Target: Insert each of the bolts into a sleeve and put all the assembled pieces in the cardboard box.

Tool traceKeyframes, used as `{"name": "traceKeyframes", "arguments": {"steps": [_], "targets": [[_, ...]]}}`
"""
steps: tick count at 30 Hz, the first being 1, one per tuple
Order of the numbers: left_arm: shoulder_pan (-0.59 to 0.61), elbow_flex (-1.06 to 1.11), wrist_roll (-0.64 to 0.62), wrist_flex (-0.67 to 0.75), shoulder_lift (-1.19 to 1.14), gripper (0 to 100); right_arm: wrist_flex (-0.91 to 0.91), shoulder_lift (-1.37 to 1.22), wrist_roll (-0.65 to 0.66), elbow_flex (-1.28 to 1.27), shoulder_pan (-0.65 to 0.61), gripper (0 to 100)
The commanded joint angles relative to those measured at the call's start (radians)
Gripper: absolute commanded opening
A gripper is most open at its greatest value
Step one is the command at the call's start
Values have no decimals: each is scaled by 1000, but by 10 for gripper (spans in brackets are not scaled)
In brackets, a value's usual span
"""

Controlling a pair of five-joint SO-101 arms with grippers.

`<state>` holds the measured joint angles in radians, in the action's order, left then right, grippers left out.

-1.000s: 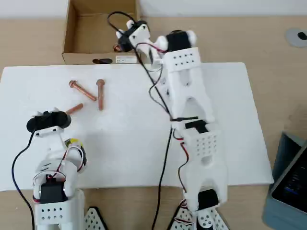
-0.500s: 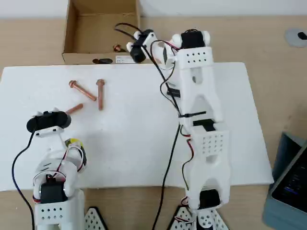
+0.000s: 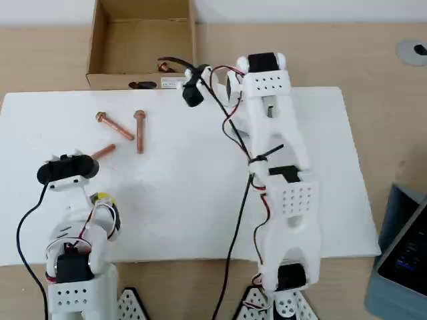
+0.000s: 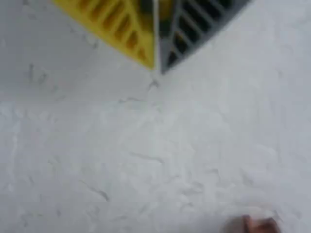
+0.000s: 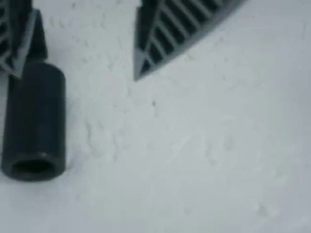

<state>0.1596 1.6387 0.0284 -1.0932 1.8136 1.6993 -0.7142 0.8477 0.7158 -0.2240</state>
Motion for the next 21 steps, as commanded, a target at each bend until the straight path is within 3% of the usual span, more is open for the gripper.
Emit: {"name": "traceKeyframes", "arguments": {"steps": [1, 10, 21], "targets": [[9, -5, -2, -5, 8, 2, -57, 79, 9, -42, 16, 170], [9, -5, -2, -5, 8, 2, -176, 71, 28, -154, 19, 170], [9, -5, -2, -5, 8, 2, -187, -58, 28, -96, 47, 126]]}}
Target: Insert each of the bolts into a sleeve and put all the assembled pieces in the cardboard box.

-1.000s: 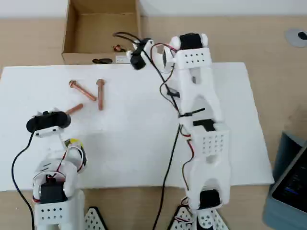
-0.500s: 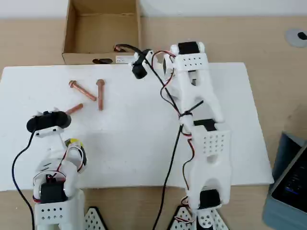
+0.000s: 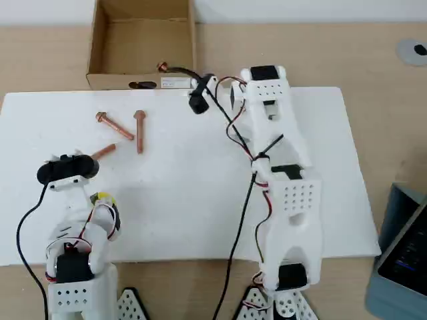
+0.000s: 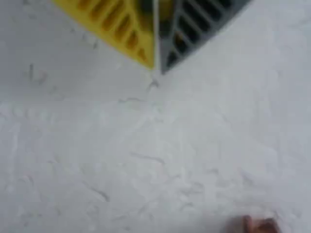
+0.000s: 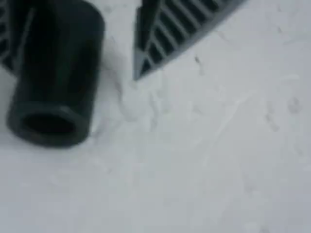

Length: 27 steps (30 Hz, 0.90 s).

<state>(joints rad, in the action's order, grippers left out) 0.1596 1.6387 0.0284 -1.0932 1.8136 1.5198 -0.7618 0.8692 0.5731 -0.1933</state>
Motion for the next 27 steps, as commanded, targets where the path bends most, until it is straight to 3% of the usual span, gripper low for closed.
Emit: {"name": "traceKeyframes", "arguments": {"steps": [1, 8, 13, 27], "targets": [[9, -5, -2, -5, 8, 2, -8, -15, 6, 48, 15, 104], [9, -5, -2, -5, 8, 2, -11, -54, 6, 48, 13, 10], [9, -5, -2, -5, 8, 2, -8, -51, -2, 74, 10, 10], [5, -5, 0, -5, 8, 2, 267, 15, -152, 550, -28, 10]]}}
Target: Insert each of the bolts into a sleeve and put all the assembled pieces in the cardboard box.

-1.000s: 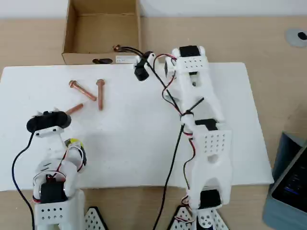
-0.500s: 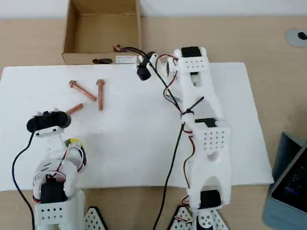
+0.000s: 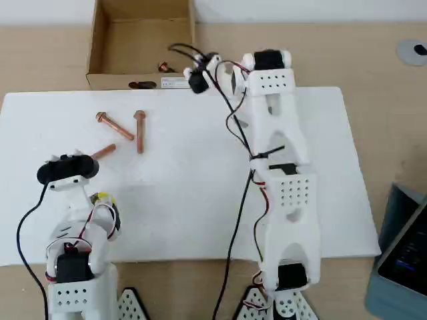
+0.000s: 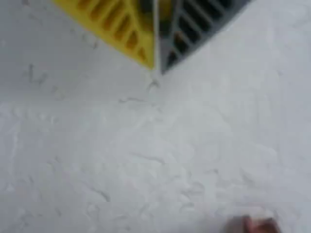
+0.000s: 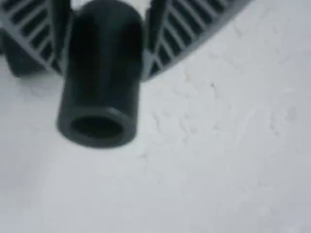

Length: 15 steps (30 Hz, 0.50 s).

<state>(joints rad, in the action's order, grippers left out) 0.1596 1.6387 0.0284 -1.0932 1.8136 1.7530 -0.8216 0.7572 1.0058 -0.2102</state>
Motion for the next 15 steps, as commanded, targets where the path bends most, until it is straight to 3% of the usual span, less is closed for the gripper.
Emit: {"name": "traceKeyframes", "arguments": {"steps": [1, 8, 15], "targets": [[2, -5, 2, -5, 8, 2, 34, 87, -58, 130, -10, 10], [-58, -5, 8, -5, 8, 2, 35, 303, -158, 18, -10, 10], [-107, -5, 8, -3, 8, 3, 35, 685, -258, -338, -4, 10]]}}
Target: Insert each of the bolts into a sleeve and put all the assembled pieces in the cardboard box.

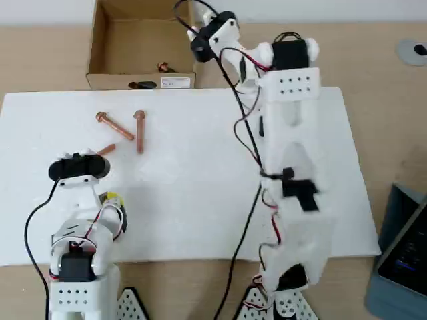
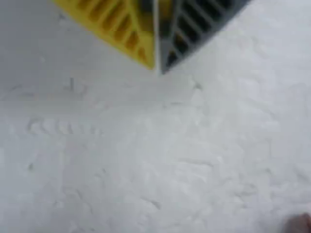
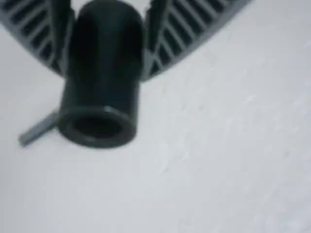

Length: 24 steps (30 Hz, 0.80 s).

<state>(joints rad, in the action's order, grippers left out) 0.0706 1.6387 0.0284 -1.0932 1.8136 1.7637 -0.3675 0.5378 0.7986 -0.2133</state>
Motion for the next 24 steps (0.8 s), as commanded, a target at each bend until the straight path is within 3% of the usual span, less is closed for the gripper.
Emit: {"name": "traceKeyframes", "arguments": {"steps": [1, 15, 24], "targets": [[-20, -5, 8, -3, 8, 3, 25, 294, -54, -189, 1, 10], [-20, -5, 3, 2, 8, 4, -43, 963, -459, -943, -1, 10], [-11, -81, 0, -5, 4, 3, -400, 1297, -680, -1415, 96, 9]]}}
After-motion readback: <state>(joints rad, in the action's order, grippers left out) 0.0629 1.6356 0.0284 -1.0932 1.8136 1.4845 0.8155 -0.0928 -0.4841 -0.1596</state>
